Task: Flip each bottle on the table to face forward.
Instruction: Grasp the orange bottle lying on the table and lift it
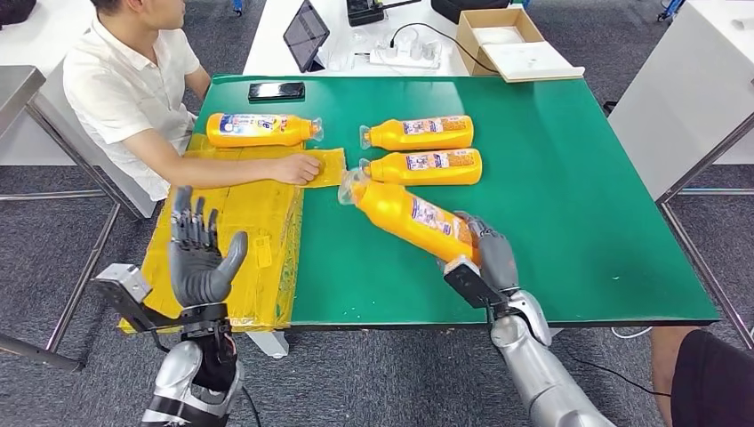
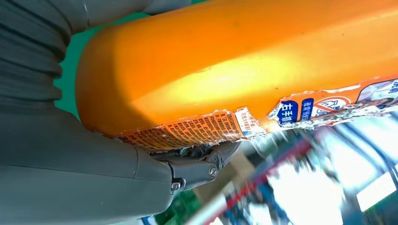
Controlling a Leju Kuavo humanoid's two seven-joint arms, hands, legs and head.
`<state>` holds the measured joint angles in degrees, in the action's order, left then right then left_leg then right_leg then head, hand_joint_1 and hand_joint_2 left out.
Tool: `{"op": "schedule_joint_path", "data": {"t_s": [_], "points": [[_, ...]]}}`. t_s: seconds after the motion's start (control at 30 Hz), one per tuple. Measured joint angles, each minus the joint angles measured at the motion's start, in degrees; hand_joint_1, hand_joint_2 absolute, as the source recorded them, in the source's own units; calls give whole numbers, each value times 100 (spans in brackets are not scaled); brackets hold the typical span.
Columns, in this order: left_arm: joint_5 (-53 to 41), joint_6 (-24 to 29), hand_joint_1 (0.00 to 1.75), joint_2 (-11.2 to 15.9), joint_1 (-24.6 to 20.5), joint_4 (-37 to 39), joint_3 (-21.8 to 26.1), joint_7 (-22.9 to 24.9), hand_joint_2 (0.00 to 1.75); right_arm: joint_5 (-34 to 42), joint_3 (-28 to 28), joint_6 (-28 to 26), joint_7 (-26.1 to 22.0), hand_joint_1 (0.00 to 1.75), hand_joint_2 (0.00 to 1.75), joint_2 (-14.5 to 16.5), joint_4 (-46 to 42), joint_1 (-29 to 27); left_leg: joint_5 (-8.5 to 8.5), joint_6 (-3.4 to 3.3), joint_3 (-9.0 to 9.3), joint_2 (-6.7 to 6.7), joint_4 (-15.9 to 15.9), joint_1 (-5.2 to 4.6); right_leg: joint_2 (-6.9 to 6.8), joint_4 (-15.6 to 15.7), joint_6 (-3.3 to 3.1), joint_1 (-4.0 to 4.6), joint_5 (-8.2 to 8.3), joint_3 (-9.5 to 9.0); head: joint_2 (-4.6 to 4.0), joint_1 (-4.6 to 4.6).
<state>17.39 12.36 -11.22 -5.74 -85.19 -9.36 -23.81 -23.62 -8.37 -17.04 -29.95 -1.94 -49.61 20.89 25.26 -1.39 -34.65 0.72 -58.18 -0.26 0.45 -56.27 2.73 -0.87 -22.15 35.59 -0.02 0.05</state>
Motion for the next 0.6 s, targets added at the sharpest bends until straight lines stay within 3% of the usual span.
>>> {"op": "schedule_joint_path", "data": {"t_s": [0.23, 0.47, 0.6], "points": [[-17, -315, 0, -14, 313, 482, -342, 11, 175, 463, 74, -154, -121, 175, 175, 327, -1534, -645, 2, 1, -27, -1, 0, 0, 0, 0, 2, -1, -4, 27, 0, 0], [-961, -688, 0, 27, 462, 625, -755, -121, 175, 638, -74, -75, -309, 175, 175, 579, -2025, -875, 2, 1, -29, -1, 0, -1, 1, 0, 3, -3, -3, 27, 0, 1], [-864, -1076, 0, 27, 483, 650, -917, -270, 175, 692, -365, 66, -328, 175, 175, 764, -2024, -882, 2, 2, -29, -1, 1, 2, 0, -1, 3, -1, -4, 28, 0, -1]]}}
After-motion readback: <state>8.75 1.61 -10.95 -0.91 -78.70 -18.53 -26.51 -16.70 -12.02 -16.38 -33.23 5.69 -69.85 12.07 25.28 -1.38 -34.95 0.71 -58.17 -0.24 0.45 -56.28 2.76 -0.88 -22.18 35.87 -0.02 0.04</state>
